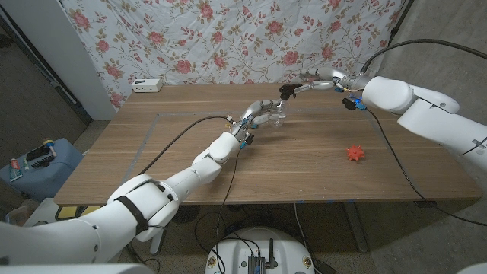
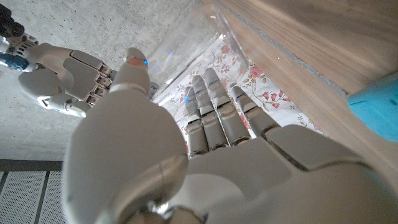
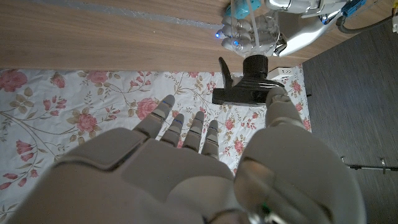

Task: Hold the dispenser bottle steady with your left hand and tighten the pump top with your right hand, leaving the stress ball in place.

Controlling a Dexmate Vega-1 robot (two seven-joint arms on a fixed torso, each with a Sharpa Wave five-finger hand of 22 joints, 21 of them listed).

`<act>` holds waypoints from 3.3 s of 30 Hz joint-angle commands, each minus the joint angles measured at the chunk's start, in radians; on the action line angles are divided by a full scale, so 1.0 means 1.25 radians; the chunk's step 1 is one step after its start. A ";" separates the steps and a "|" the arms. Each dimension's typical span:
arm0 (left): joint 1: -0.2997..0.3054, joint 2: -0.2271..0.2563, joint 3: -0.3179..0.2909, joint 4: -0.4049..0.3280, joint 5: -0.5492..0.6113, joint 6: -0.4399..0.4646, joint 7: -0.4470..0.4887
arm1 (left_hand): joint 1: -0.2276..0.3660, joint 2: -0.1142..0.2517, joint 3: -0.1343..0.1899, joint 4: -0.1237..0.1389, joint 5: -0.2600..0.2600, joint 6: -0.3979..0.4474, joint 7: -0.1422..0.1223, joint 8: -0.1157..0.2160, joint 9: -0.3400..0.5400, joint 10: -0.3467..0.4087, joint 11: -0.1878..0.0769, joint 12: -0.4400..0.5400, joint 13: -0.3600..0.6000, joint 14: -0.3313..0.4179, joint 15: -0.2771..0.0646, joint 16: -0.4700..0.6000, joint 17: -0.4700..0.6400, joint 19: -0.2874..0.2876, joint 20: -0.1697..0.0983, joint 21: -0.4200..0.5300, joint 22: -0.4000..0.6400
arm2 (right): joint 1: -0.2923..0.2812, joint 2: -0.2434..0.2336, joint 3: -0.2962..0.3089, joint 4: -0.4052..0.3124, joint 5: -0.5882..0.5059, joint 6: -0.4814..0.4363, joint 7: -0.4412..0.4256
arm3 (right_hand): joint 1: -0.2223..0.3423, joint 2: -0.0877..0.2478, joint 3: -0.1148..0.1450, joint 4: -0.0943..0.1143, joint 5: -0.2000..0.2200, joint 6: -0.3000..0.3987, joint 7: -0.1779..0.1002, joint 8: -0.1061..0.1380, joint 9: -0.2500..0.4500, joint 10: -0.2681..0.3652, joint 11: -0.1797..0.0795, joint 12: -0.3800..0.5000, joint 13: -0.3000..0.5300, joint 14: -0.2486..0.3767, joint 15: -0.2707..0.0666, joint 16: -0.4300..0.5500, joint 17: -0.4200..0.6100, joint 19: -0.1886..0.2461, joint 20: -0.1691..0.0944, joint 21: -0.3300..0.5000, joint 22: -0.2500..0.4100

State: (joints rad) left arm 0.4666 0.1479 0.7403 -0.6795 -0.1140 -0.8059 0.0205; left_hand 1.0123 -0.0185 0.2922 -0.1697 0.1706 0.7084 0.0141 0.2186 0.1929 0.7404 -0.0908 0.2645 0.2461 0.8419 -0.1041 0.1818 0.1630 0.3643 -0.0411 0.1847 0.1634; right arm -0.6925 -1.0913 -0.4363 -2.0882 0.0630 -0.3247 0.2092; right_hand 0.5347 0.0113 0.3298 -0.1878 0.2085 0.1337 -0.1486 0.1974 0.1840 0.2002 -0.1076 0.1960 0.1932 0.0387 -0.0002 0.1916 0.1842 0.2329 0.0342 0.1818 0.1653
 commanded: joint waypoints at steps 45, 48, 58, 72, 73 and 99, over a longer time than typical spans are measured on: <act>-0.035 -0.029 0.028 0.078 0.024 -0.052 0.012 | -0.030 0.031 0.030 0.022 0.004 0.094 -0.019 0.001 0.003 0.027 -0.003 -0.008 0.000 0.019 -0.065 0.001 0.002 0.008 -0.102 -0.001 0.001 | 0.154 0.029 -0.107 -0.061 -0.192 -0.136 0.200 | 0.191 -0.078 0.054 0.016 -0.013 0.157 0.016 0.068 0.016 0.162 0.018 0.041 0.022 0.108 -0.050 0.031 0.000 0.007 0.004 0.008 0.002; -0.037 -0.031 0.029 0.082 0.023 -0.054 0.012 | -0.030 0.031 0.031 0.022 0.004 0.094 -0.019 0.001 0.003 0.028 -0.004 -0.008 0.000 0.019 -0.065 0.000 0.001 0.008 -0.102 -0.001 0.001 | 0.161 0.032 -0.110 -0.058 -0.194 -0.142 0.212 | 0.193 -0.077 0.055 0.016 -0.013 0.161 0.017 0.069 0.016 0.168 0.017 0.042 0.022 0.114 -0.054 0.032 0.000 0.009 0.004 0.008 0.002; -0.040 -0.032 0.033 0.085 0.026 -0.059 0.016 | -0.030 0.031 0.033 0.021 0.004 0.092 -0.022 -0.003 0.004 0.028 -0.003 -0.011 0.001 0.018 -0.065 -0.001 0.001 0.007 -0.101 -0.001 0.001 | 0.183 0.036 -0.125 -0.062 -0.211 -0.167 0.243 | 0.193 -0.075 0.055 0.021 -0.015 0.172 0.022 0.070 0.016 0.184 0.022 0.045 0.023 0.129 -0.055 0.034 0.001 0.009 0.003 0.007 0.002; -0.032 -0.025 0.035 0.065 0.035 -0.055 0.029 | -0.032 0.033 0.036 0.021 0.004 0.095 -0.022 -0.004 0.004 0.033 -0.001 -0.013 0.002 0.019 -0.065 -0.001 0.001 0.008 -0.101 -0.001 0.001 | 0.179 0.039 -0.124 -0.073 -0.220 -0.184 0.237 | 0.185 -0.067 0.052 0.031 -0.019 0.238 0.027 0.087 0.016 0.255 0.020 0.064 0.026 0.181 -0.076 0.043 0.002 0.023 0.005 0.008 0.002; -0.031 -0.023 0.035 0.061 0.036 -0.053 0.030 | -0.032 0.033 0.036 0.021 0.004 0.095 -0.022 -0.004 0.004 0.032 -0.001 -0.013 0.002 0.019 -0.065 -0.001 0.001 0.008 -0.100 -0.001 0.001 | 0.180 0.040 -0.127 -0.074 -0.224 -0.187 0.238 | 0.184 -0.067 0.052 0.032 -0.020 0.245 0.027 0.090 0.016 0.257 0.021 0.064 0.026 0.183 -0.076 0.043 0.002 0.025 0.005 0.008 0.002; -0.023 -0.009 0.037 0.030 0.055 -0.036 0.040 | -0.033 0.035 0.042 0.020 0.004 0.102 -0.022 -0.006 0.004 0.040 -0.002 -0.017 0.003 0.019 -0.065 -0.002 0.001 0.009 -0.100 -0.001 0.001 | 0.184 0.056 -0.151 -0.101 -0.259 -0.272 0.222 | 0.135 -0.062 0.032 0.049 -0.023 0.363 0.040 0.119 0.015 0.379 0.028 0.091 0.026 0.282 -0.098 0.056 0.004 0.061 0.009 0.010 0.001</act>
State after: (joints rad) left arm 0.4384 0.1334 0.7841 -0.6371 -0.0566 -0.8571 0.0667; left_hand 1.0053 -0.0255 0.3021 -0.1796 0.1678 0.7292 0.0177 0.2038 0.1929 0.7766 -0.0843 0.2458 0.2441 0.8556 -0.1067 0.1767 0.1631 0.3642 -0.0412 0.1847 0.1634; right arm -0.4665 -1.0301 -0.6068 -2.1909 -0.2417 -0.6103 0.4931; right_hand 0.7137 -0.0667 0.3737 -0.1324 0.1810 0.5703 -0.1017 0.3396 0.1997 0.6560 -0.0768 0.3012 0.2228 0.3809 -0.0414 0.2554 0.1839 0.2970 0.0452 0.1896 0.1651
